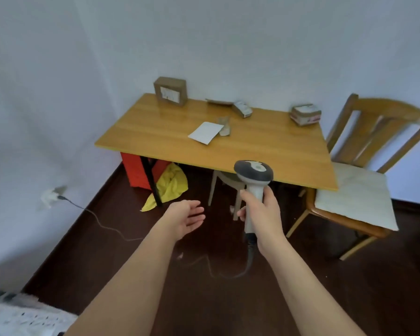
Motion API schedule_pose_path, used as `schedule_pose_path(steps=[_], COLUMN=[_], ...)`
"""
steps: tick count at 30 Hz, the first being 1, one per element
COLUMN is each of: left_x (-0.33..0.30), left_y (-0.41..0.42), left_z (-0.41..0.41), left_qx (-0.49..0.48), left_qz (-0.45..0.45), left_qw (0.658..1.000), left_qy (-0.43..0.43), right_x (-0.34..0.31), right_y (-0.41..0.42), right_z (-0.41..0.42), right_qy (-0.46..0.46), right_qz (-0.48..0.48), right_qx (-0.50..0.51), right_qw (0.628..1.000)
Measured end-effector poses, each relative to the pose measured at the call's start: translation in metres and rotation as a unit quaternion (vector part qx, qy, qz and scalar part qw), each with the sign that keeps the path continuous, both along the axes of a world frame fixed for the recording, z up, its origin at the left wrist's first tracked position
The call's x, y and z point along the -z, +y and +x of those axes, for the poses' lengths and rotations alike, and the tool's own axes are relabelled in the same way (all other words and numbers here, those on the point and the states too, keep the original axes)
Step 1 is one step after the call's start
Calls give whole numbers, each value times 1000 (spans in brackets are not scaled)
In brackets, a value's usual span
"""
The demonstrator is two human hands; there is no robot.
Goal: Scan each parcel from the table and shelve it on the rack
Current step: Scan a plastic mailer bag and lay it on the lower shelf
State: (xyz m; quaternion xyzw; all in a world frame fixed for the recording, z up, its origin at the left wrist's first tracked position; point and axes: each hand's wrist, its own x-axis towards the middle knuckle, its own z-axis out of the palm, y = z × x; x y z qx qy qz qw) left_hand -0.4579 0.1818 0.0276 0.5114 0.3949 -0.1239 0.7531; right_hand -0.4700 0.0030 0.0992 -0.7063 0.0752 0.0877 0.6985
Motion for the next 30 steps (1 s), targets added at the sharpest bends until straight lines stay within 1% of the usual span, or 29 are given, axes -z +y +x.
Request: schedule_pose_path(steps=[2,6,11,13,18,19,21,23,26,30], left_x=[4,25,54,58,74,79,92,101,112,137], left_y=[-2,1,-1,-1,15,19,25,28,31,38], left_z=[56,165,293,335,424,437,457,471,487,505], left_qx=[-1,1,23,46,52,62,107,158,221,229], left_qz=[26,42,25,35,140,184,289,353,382,386], left_qw=[1000,999,998,995,984,977,949,919,891,882], left_qy=[6,19,55,76,92,84,69,76,104,141], right_x=[2,18,31,31,34,38,49,62,79,97], right_y=[-8,-10,4,10,19,21,28,36,49,64], right_z=[43,137,259,301,390,406,438,470,514,566], right_qy=[1,18,26,37,51,53,58,61,69,86], right_qz=[17,45,47,41,37,30,9,-14,-28,-11], right_qx=[14,35,40,33,17,10,-10,-38,-76,-142], right_qw=[1000,998,998,998,998,998,998,997,994,986])
